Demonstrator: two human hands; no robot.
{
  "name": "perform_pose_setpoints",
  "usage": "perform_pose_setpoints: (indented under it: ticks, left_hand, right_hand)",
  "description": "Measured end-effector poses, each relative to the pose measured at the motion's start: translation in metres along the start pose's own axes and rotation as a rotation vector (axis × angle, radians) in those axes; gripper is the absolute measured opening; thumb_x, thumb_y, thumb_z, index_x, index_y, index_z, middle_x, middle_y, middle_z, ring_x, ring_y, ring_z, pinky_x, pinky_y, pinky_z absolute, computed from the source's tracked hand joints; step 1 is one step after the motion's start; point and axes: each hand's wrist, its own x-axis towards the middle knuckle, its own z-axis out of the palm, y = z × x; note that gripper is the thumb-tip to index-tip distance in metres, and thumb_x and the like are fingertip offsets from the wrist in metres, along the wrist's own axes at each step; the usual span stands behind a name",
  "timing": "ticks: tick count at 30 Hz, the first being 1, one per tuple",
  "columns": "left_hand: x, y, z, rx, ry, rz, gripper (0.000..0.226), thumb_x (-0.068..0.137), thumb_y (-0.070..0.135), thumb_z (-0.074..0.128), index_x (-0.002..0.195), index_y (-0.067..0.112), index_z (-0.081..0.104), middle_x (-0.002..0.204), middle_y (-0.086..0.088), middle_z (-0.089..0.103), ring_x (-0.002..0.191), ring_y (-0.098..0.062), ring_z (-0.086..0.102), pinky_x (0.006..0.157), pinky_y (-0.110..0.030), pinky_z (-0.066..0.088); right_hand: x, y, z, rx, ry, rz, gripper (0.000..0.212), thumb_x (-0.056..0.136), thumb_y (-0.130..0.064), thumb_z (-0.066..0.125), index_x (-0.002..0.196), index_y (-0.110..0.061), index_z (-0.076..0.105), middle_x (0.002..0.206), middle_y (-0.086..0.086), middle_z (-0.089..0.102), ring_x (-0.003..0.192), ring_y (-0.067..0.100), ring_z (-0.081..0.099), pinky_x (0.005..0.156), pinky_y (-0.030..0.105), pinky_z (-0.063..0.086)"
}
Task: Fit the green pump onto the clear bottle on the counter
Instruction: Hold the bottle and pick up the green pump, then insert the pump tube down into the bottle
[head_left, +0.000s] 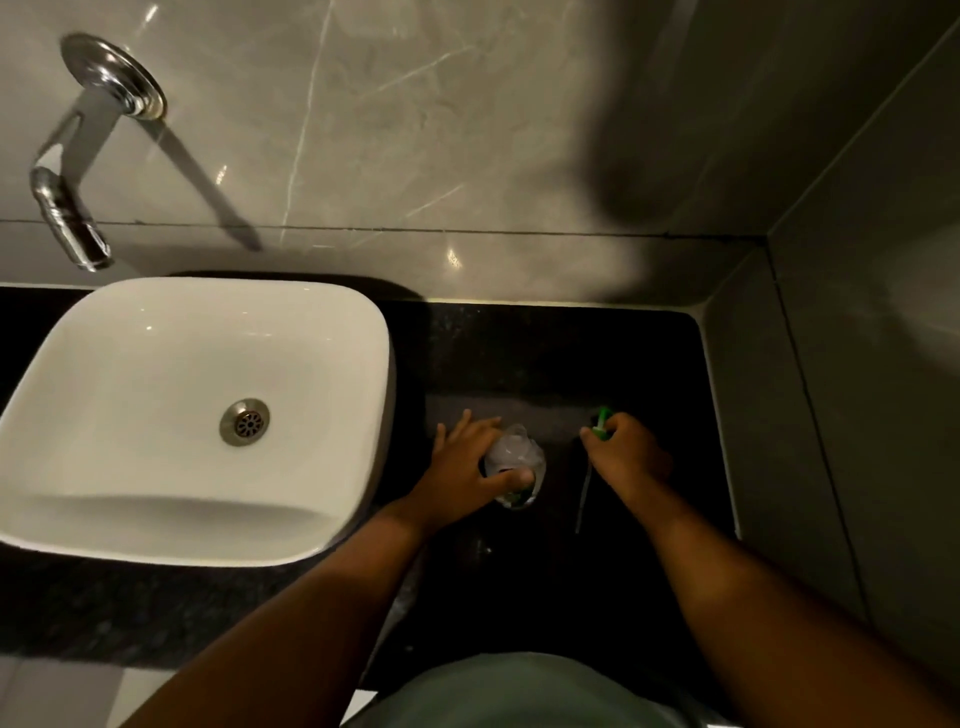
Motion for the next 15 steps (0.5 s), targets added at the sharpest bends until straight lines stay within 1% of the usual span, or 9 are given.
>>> perform_pose_setpoints:
  ticks: [1, 2, 5, 7, 8, 10, 12, 13, 15]
  left_hand:
    - [0.001, 0.000, -0.003, 0.029, -0.015, -0.003, 0.077, 0.071, 0.080, 0.056, 0.133, 0.035, 0.048, 0.151, 0.010, 0.033, 0.144, -0.013, 0.003, 0.111, -0.046, -0.014]
    - [0.001, 0.000, -0.005, 0.056, -0.030, -0.005, 0.079, 0.070, 0.082, 0.055, 0.131, 0.031, 0.053, 0.151, 0.009, 0.033, 0.144, -0.015, 0.002, 0.110, -0.048, -0.015]
    - [0.000, 0.002, -0.010, 0.096, -0.038, -0.017, 0.077, 0.065, 0.085, 0.053, 0.119, 0.031, 0.063, 0.152, 0.007, 0.032, 0.145, -0.018, 0.001, 0.108, -0.052, -0.018]
    - [0.001, 0.001, -0.010, 0.087, -0.027, -0.027, 0.076, 0.064, 0.086, 0.054, 0.116, 0.032, 0.064, 0.152, 0.006, 0.031, 0.145, -0.017, 0.000, 0.107, -0.052, -0.020]
    - [0.000, 0.000, -0.009, 0.077, -0.021, -0.027, 0.076, 0.063, 0.087, 0.054, 0.116, 0.032, 0.064, 0.153, 0.006, 0.031, 0.145, -0.016, 0.000, 0.106, -0.052, -0.022]
    - [-0.001, -0.001, -0.007, 0.063, -0.008, -0.018, 0.075, 0.063, 0.088, 0.054, 0.115, 0.035, 0.064, 0.152, 0.008, 0.031, 0.144, -0.012, 0.000, 0.105, -0.052, -0.024]
    - [0.000, -0.003, -0.005, 0.070, 0.000, -0.014, 0.076, 0.063, 0.089, 0.053, 0.114, 0.035, 0.064, 0.152, 0.009, 0.031, 0.143, -0.009, 0.000, 0.104, -0.051, -0.025]
    - [0.000, -0.003, -0.004, 0.080, 0.003, -0.016, 0.075, 0.063, 0.089, 0.053, 0.113, 0.034, 0.063, 0.153, 0.009, 0.030, 0.143, -0.007, 0.000, 0.104, -0.050, -0.026]
    - [0.001, -0.003, -0.002, 0.106, 0.006, -0.017, 0.072, 0.065, 0.088, 0.053, 0.114, 0.036, 0.062, 0.153, 0.009, 0.029, 0.142, -0.005, -0.001, 0.103, -0.049, -0.028]
  right_hand:
    - [0.002, -0.004, -0.003, 0.074, -0.003, 0.003, 0.028, 0.084, -0.045, 0.063, 0.097, -0.020, 0.062, 0.102, 0.012, 0.069, 0.093, 0.033, 0.064, 0.087, 0.043, 0.051]
    - [0.004, -0.010, -0.007, 0.170, -0.003, -0.005, 0.027, 0.085, -0.042, 0.065, 0.098, -0.019, 0.063, 0.100, 0.011, 0.069, 0.088, 0.030, 0.064, 0.080, 0.039, 0.052]
    - [0.007, -0.035, -0.031, 0.509, 0.055, -0.147, 0.021, 0.084, -0.034, 0.069, 0.091, -0.015, 0.065, 0.091, 0.010, 0.069, 0.080, 0.025, 0.066, 0.067, 0.028, 0.048]
    - [0.003, -0.056, -0.054, 0.688, 0.124, -0.254, 0.012, 0.084, -0.033, 0.070, 0.082, -0.023, 0.063, 0.086, 0.006, 0.069, 0.071, 0.012, 0.063, 0.061, 0.023, 0.047]
    - [0.000, -0.066, -0.065, 0.745, 0.163, -0.302, 0.012, 0.083, -0.033, 0.071, 0.080, -0.026, 0.062, 0.084, 0.003, 0.068, 0.069, 0.007, 0.061, 0.060, 0.020, 0.047]
    - [-0.006, -0.083, -0.082, 0.819, 0.216, -0.378, 0.012, 0.081, -0.034, 0.071, 0.078, -0.027, 0.061, 0.079, -0.005, 0.067, 0.066, 0.000, 0.060, 0.061, 0.015, 0.049]
    - [-0.013, -0.096, -0.089, 0.838, 0.246, -0.464, 0.015, 0.081, -0.033, 0.070, 0.073, -0.029, 0.059, 0.069, -0.010, 0.061, 0.059, -0.008, 0.056, 0.054, 0.005, 0.043]
    - [-0.017, -0.099, -0.090, 0.820, 0.256, -0.502, 0.017, 0.081, -0.033, 0.070, 0.072, -0.029, 0.057, 0.066, -0.011, 0.058, 0.057, -0.008, 0.054, 0.052, 0.004, 0.041]
    - [-0.022, -0.101, -0.086, 0.749, 0.268, -0.544, 0.017, 0.082, -0.035, 0.068, 0.073, -0.029, 0.055, 0.064, -0.012, 0.054, 0.056, -0.005, 0.052, 0.053, 0.007, 0.040]
